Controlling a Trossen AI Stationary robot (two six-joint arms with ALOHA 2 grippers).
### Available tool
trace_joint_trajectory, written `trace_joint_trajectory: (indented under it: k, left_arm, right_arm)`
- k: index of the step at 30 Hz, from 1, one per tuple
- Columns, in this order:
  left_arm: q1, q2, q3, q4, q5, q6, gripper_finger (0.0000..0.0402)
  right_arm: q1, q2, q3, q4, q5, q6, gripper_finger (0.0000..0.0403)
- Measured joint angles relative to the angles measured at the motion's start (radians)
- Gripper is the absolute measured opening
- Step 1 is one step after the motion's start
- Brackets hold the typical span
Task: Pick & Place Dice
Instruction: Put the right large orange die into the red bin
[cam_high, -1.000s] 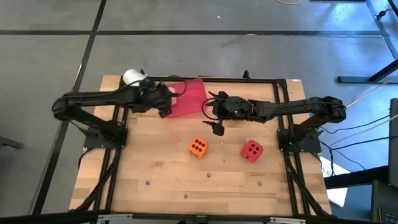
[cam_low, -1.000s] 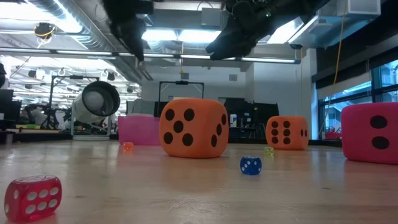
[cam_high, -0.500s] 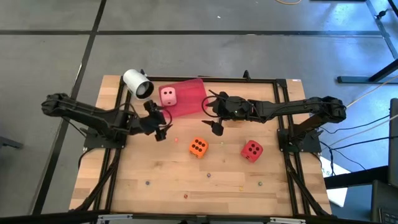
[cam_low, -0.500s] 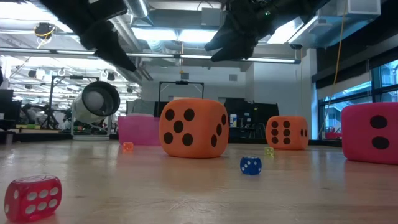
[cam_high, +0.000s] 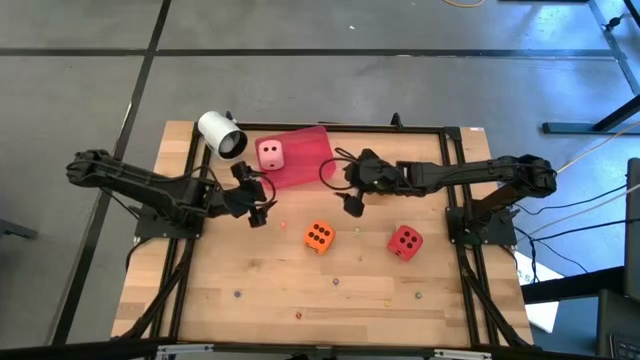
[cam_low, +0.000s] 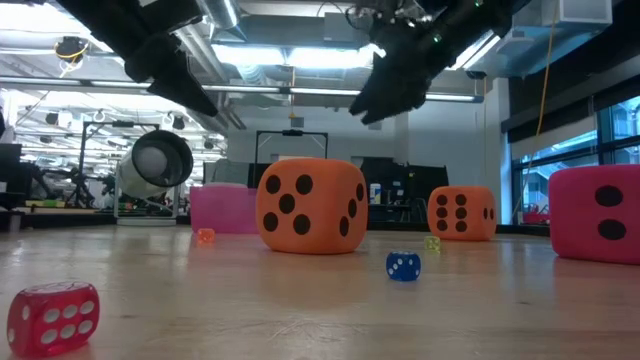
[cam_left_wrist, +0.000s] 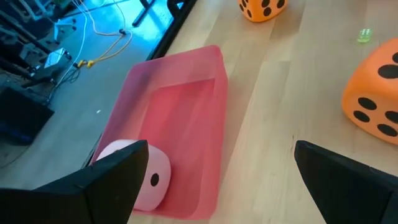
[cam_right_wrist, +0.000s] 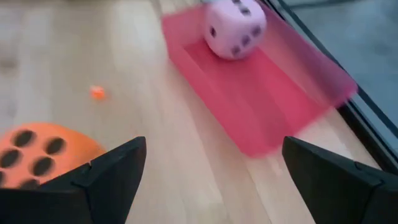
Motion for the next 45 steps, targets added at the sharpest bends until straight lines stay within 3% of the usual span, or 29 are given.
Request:
trace_joint_trajectory:
  k: [5, 17, 27, 33, 36, 45]
  left_arm:
    - [0.0, 0.0, 0.0, 0.0, -0.001, 0.03, 0.04]
    - [0.0, 0.0, 0.0, 0.03, -0.046, 0.089, 0.04]
    - [0.0, 0.0, 0.0, 0.03, -0.041, 0.088, 0.04]
    - [0.0, 0.0, 0.0, 0.029, -0.04, 0.088, 0.04]
    - [0.0, 0.0, 0.0, 0.029, -0.04, 0.088, 0.04]
    - [0.0, 0.0, 0.0, 0.029, -0.04, 0.088, 0.04]
  right_arm:
    - [-0.035, 0.0, 0.0, -0.056, 0.067, -0.005, 0.0378]
    - [-0.151, 0.0, 0.0, -0.237, 0.072, -0.079, 0.0378]
    - [-0.156, 0.0, 0.0, -0.277, 0.072, -0.239, 0.0378]
    - [-0.156, 0.0, 0.0, -0.347, 0.071, -0.247, 0.0378]
    - [-0.156, 0.0, 0.0, -0.36, 0.071, -0.192, 0.0378]
    - [-0.156, 0.0, 0.0, -0.358, 0.061, 0.171, 0.0378]
